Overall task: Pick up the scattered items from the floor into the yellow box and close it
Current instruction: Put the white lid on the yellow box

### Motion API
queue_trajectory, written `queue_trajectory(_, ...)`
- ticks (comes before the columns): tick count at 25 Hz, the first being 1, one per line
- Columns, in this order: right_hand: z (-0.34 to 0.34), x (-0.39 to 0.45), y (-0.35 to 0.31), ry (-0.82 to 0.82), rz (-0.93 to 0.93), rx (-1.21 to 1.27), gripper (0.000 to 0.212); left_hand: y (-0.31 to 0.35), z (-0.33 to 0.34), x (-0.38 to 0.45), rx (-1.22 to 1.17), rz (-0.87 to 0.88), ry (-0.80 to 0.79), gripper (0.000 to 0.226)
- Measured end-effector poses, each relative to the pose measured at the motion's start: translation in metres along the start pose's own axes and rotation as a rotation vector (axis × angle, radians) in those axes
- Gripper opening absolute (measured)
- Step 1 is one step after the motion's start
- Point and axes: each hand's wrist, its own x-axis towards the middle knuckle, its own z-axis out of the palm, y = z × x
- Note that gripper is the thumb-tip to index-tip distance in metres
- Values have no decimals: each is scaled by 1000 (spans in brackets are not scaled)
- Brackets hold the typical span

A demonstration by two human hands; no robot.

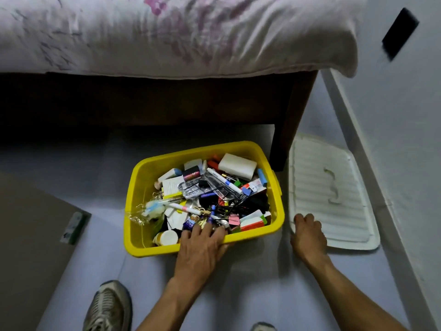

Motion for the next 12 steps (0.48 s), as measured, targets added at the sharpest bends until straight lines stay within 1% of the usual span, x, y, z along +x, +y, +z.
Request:
queue_trajectory(2,8,0,-5,-6,11,-50,26,-2,6,0,18,50,72,38)
queue_trajectory(3,9,-1,-7,3,4,-53,24,-3,7,0,13,56,69,41)
queue_trajectory(5,1,-8,-4,47,-23,-23,20,-4,2,1,-5,30,12,50)
queue_trajectory(7,-18,-21,5,149,-74,88,14,-3,0,2,-8,-11,-60,56)
queue_trajectory(10,-61,-55,6,306,-208,221,7,1,-8,0,-38,-63,-141,49)
queue_trajectory(12,-96,-82,-3,435,-259,302,8,6,-19,-3,-92,-97,-214,48)
